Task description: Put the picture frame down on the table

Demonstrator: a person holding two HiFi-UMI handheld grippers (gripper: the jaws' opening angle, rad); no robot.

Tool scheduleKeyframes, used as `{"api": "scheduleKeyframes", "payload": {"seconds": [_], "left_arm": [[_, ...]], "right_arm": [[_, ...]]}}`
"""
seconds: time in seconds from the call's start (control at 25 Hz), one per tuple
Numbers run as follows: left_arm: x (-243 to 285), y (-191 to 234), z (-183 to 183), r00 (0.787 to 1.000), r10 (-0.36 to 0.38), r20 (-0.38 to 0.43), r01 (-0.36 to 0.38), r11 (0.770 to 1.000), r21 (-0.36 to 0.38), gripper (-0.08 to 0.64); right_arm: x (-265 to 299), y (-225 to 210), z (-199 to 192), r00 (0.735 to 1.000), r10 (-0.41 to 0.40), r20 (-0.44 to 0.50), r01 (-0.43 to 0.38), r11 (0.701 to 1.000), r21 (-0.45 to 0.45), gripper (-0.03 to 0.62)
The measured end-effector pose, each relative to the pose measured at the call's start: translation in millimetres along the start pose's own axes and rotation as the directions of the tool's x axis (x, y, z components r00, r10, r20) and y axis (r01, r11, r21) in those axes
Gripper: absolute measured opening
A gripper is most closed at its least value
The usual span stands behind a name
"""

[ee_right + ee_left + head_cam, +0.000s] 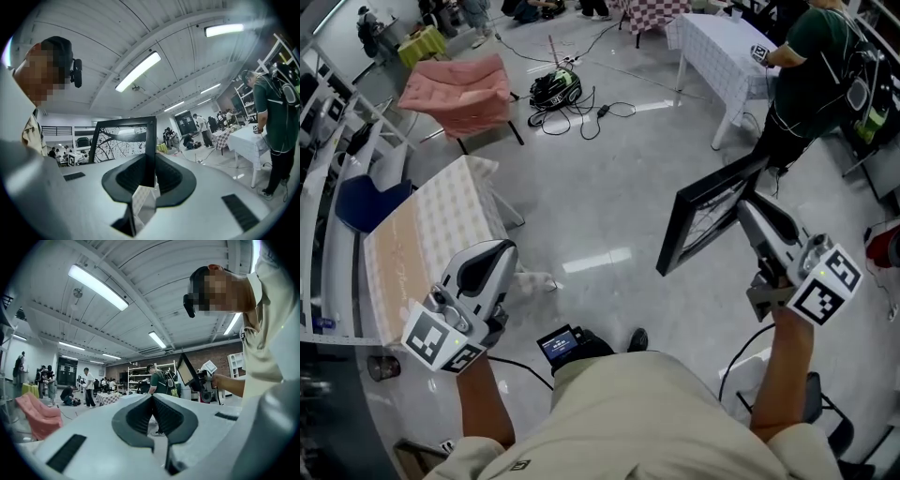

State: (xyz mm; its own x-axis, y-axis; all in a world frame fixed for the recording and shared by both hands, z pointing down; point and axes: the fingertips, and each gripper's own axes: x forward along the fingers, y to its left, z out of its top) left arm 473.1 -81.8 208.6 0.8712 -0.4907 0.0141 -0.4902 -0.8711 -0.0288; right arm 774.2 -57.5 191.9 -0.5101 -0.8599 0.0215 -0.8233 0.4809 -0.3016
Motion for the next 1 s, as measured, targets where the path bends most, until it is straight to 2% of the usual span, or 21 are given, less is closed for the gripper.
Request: {"api": "scheduleKeyframes", "payload": {"seconds": [0.28, 0.44, 0.72, 1.0], "left_arm": [[1.5, 48.4, -5.2, 0.998, 0.069, -0.004, -0.069, 0.998, -0.004, 0.008], [-17.0, 91.4, -15.0, 0.994, 0.109, 0.003, -0.109, 0.994, -0.015, 0.008], [-54.8, 162.9, -6.8, 0.985, 0.167, 0.037, -0.166, 0.986, -0.021, 0.006], [-102.7, 201.9, -18.9, 0.959, 0.282, 0.038, -0.282, 0.959, -0.017, 0.008]], "right_arm": [[64.8, -18.8, 1.6, 0.998, 0.05, -0.034, -0.05, 0.999, 0.001, 0.061], [115.0, -7.0, -3.1, 0.995, 0.082, -0.05, -0.083, 0.997, -0.004, 0.061], [212.3, 30.5, 5.0, 0.985, 0.155, -0.076, -0.157, 0.987, -0.023, 0.061], [293.3, 58.9, -18.9, 0.953, 0.276, -0.121, -0.279, 0.96, -0.008, 0.061]]}}
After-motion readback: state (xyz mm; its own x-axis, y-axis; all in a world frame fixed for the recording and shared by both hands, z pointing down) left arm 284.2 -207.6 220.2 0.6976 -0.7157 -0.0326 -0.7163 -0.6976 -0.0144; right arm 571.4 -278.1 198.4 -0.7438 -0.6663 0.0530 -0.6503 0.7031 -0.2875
